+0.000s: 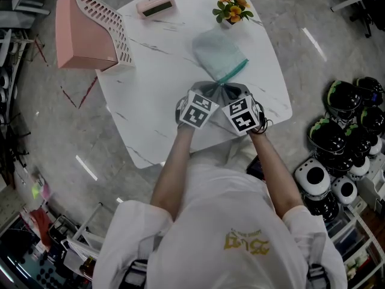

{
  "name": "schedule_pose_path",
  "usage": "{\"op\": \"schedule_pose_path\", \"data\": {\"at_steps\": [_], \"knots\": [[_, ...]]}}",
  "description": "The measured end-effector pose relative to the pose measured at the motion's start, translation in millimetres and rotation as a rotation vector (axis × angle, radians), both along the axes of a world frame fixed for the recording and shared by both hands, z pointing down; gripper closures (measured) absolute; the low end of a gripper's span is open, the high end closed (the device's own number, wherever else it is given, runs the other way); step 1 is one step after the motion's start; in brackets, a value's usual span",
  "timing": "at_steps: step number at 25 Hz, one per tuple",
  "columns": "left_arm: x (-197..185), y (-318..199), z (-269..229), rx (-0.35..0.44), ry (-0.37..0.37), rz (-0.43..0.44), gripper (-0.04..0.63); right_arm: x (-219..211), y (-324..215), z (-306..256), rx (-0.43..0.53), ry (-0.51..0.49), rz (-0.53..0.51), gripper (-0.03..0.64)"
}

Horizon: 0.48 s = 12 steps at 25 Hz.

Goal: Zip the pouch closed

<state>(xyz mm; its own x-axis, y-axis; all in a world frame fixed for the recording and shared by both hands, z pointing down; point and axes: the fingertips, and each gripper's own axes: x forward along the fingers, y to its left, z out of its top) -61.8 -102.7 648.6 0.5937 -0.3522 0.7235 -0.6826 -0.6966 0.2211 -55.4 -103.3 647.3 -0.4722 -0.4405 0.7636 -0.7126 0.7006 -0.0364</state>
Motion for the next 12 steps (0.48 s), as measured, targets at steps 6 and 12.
{"op": "schedule_pose_path", "data": {"at_steps": [6,12], "knots": [[-3.3,0.9,-5.4,-0.01,0.004,-0.004,0.56,-0.7,0.5,-0.5,-0.006,-0.002,-0.003,0.6],[-6.9,1.7,-7.2,-0.015,0.001,-0.018,0.561,0.7,-0.2,-2.5,-0.003,0.002,0.006,0.601]]}}
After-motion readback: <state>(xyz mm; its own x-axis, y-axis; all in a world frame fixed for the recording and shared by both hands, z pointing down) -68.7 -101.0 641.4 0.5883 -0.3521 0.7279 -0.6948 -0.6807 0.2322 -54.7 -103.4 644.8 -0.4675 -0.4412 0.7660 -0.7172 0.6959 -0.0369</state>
